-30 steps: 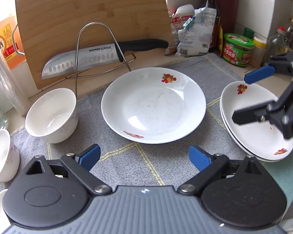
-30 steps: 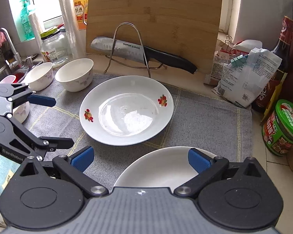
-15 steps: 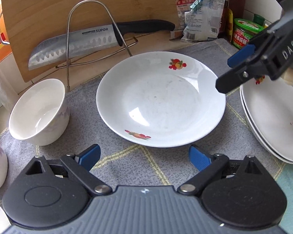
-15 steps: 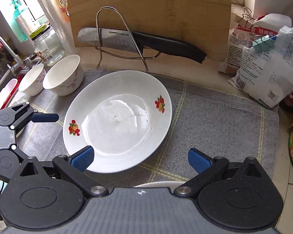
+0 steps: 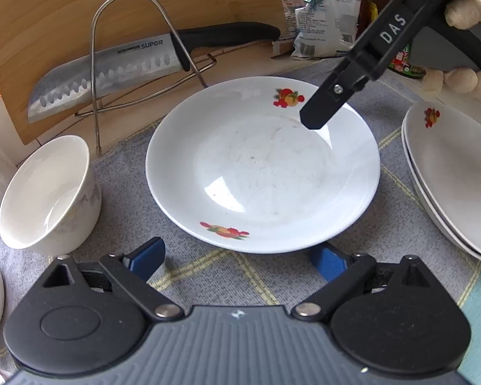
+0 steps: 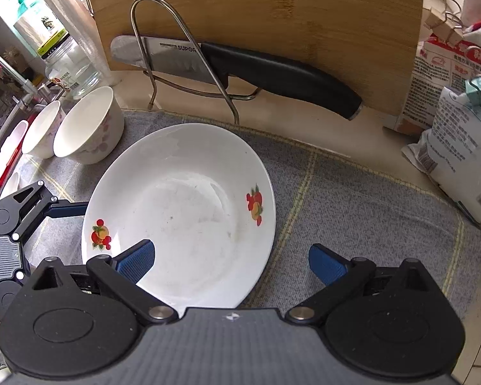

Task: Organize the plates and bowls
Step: 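Move the right gripper to the rim of the remaining flower plate and close, then lift the flower plate off the towel with the right gripper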

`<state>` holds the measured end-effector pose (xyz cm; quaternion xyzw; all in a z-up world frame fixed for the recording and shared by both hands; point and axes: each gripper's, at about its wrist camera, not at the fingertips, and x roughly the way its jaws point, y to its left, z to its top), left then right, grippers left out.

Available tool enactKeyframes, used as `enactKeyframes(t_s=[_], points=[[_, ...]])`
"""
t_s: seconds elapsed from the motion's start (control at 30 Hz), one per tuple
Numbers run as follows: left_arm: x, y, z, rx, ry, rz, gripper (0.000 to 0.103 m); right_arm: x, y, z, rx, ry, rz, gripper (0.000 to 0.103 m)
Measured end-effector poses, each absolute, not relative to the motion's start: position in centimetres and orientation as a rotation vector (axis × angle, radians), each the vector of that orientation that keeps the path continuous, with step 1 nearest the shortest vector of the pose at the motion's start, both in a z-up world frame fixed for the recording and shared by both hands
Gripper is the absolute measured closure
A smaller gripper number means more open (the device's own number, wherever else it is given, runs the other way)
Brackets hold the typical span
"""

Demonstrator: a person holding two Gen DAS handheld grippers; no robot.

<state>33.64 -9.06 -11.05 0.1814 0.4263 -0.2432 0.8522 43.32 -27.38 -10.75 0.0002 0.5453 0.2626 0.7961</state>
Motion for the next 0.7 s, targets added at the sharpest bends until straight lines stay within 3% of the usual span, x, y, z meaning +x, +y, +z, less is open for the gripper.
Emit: enactKeyframes(t_s=[0.7], points=[[35.5, -8.9, -11.1, 0.456, 0.888, -0.685, 0.005, 46.9, -25.4, -12.2, 0.021, 1.209, 0.69, 0.001]])
